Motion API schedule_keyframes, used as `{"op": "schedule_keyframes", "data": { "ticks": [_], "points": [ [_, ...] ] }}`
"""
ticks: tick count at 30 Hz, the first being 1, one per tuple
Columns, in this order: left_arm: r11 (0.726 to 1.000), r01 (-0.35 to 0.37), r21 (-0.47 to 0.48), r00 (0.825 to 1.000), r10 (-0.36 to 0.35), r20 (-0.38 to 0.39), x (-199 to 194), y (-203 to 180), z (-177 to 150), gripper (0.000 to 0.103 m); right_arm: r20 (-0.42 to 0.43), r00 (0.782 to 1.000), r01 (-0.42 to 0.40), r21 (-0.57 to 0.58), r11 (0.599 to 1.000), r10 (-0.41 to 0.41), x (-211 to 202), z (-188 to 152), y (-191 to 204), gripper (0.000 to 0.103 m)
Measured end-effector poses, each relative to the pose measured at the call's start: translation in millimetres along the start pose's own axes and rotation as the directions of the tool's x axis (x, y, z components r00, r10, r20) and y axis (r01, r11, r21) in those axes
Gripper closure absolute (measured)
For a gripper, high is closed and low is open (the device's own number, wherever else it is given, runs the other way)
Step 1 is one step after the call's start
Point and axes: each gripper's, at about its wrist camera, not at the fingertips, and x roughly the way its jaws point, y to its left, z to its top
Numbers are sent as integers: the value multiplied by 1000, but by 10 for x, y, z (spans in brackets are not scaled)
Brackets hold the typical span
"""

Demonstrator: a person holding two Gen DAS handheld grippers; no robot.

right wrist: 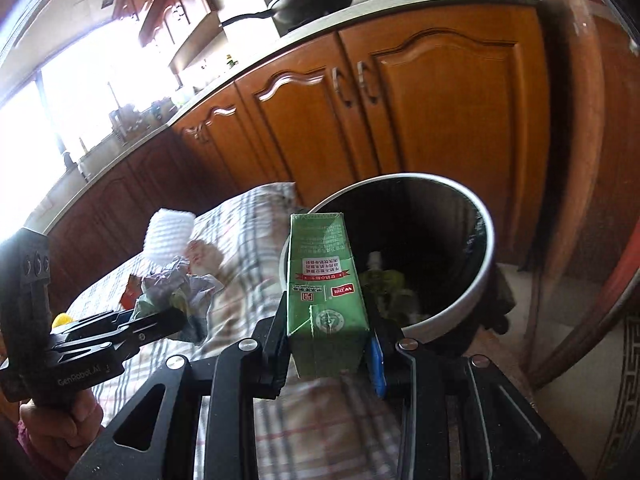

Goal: Collect trash
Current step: 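Carry both items over the bin and open both tools to drop them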

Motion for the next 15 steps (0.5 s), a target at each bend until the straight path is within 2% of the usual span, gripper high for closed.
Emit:
{"op": "schedule_keyframes", "data": {
  "ticks": [15],
  "points": [
    [998, 38, 56, 999, -37, -18, 433, -391, 436, 72, 17, 998, 64, 24, 998, -64, 43, 227, -338, 71]
  ]
}}
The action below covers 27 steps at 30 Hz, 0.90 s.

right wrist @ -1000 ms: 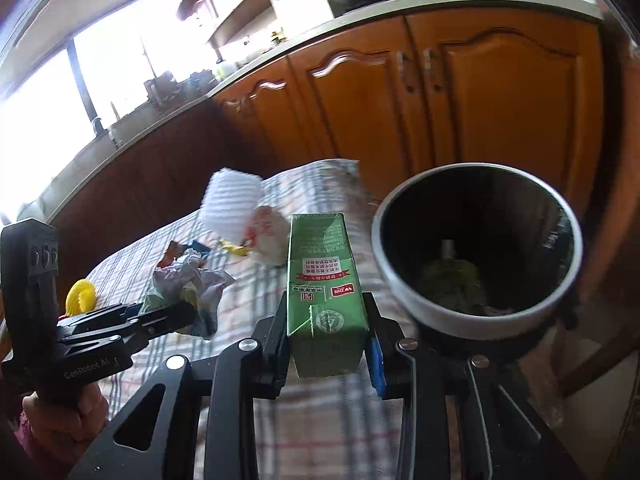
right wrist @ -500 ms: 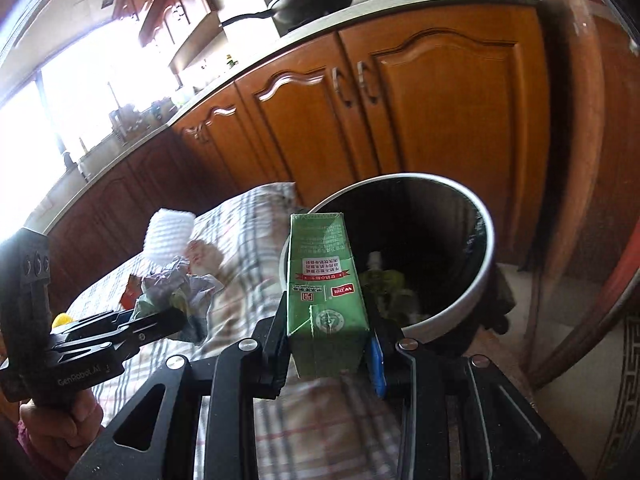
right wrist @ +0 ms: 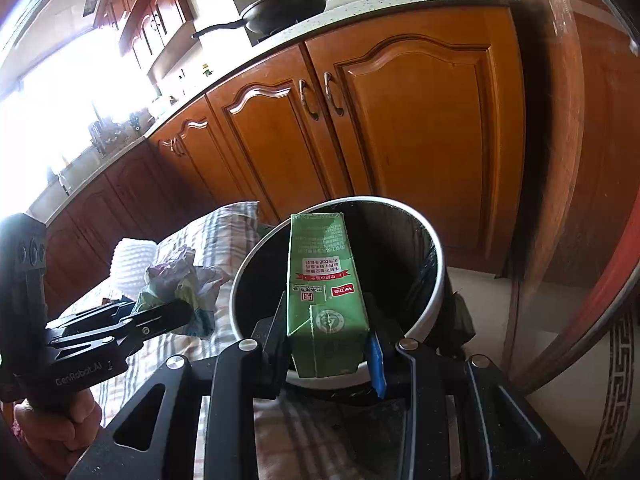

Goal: Collect trash
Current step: 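Carry both items over the bin and open both tools to drop them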

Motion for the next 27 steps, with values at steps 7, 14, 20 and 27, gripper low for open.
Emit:
{"op": "schedule_keyframes", "data": {
  "ticks": [7, 14, 20, 27],
  "points": [
    [1000, -3, 24, 1000, 4, -28, 240, -129, 174, 72, -3, 1000, 21, 2, 1000, -21, 82, 112, -102, 71],
    [1000, -8, 23, 998, 9, -55, 422, -147, 209, 71, -17, 999, 32, 4, 999, -32, 208, 182, -203, 71],
    [1000, -5, 16, 997, 6, -77, 557, -177, 234, 66, -41, 999, 36, 7, 999, -36, 338, 193, -250, 71],
    [1000, -8, -10, 997, 7, -75, 510, -107, 207, 43, -61, 998, 19, 32, 999, -17, 439, 222, -296, 50]
  ]
}}
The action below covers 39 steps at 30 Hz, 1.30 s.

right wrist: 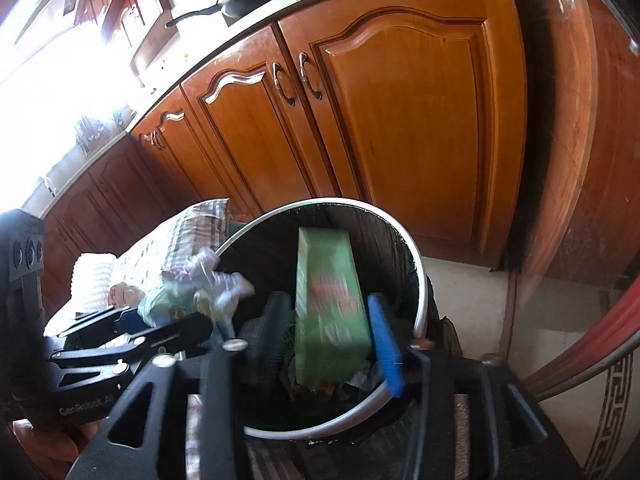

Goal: Collect trash
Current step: 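Carry both items over the bin and open both tools to drop them, then move both open tools back to the remaining trash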

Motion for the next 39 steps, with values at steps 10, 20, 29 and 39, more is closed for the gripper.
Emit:
{"op": "schedule_keyframes", "data": {
  "ticks": [10, 20, 29, 39],
  "points": [
    [999, -4, -55, 999, 6, 33, -428, 268, -462, 34, 51, 998, -48, 36, 998, 46, -233, -147, 123, 27],
    [982, -48, -184, 997, 57, 44, -872, 794, -992, 34, 21, 990, -142, -8, 990, 142, -287, -449, 665, 20],
    [948, -108, -300, 990, 129, 49, -1174, 1321, -1353, 34, -54, 977, -209, -58, 976, 206, -106, -714, 1210, 20],
    [920, -142, -366, 984, 172, 50, -1320, 1635, -1522, 34, -97, 965, -255, -118, 960, 245, 33, -780, 1649, 20]
  ]
}}
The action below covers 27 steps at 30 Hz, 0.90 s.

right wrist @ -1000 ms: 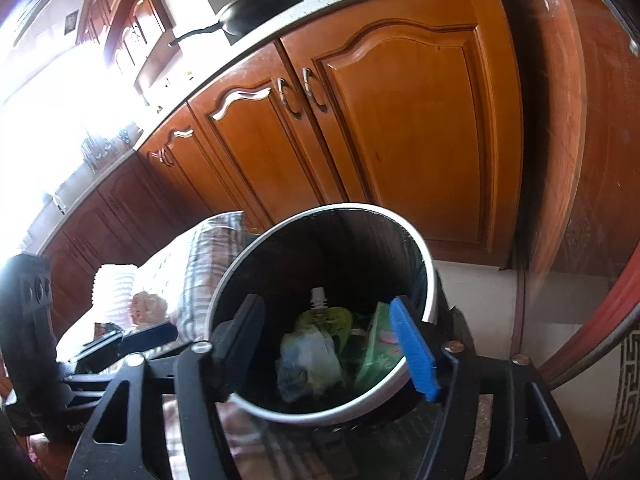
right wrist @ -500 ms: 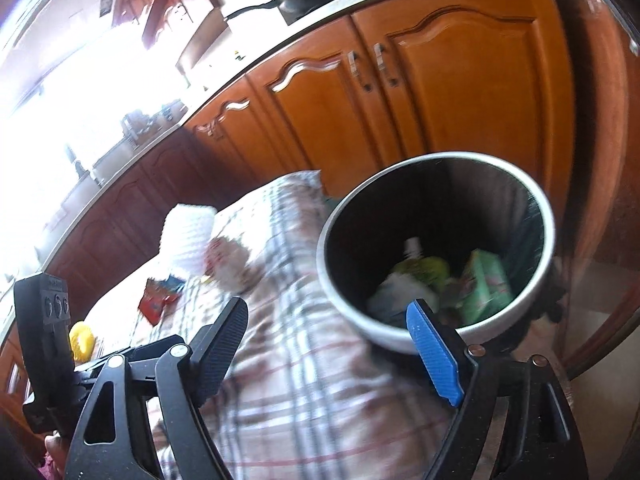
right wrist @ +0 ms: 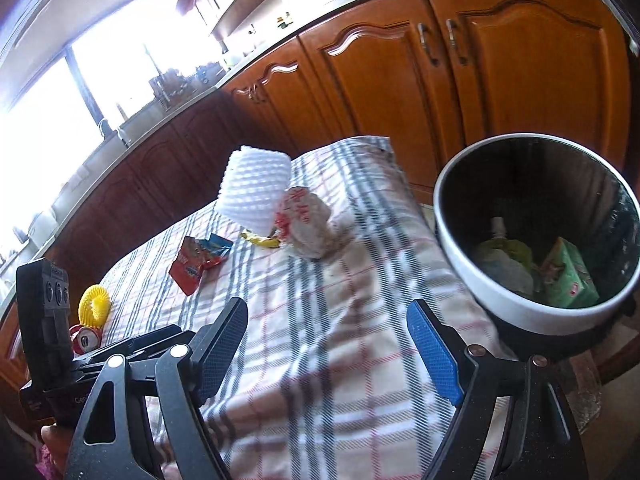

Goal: Collect trash
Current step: 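Move both open tools back to the remaining trash, then grasp the red snack bag with the left tool while the right tool grasps the white printed bag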

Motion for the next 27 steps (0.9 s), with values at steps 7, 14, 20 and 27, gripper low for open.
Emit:
{"op": "schedule_keyframes", "data": {
  "ticks": [7, 14, 20, 27],
  "points": [
    [999, -21, -37, 1000, 21, 2, -13, 211, 33, 34, -16, 1000, -7, -16, 1000, 7, 120, 37, 93, 20],
    [994, -83, -66, 996, 85, 31, 6, 385, 160, 33, -28, 1000, -8, -21, 1000, 8, 302, 110, 110, 20],
    [985, -138, -103, 987, 145, 63, 83, 594, 445, 30, -40, 999, -6, -52, 999, 4, 512, 283, 137, 20],
    [978, -151, -146, 984, 163, 73, 250, 847, 692, 28, -58, 998, -2, -92, 996, -3, 750, 464, 156, 34]
  ]
}}
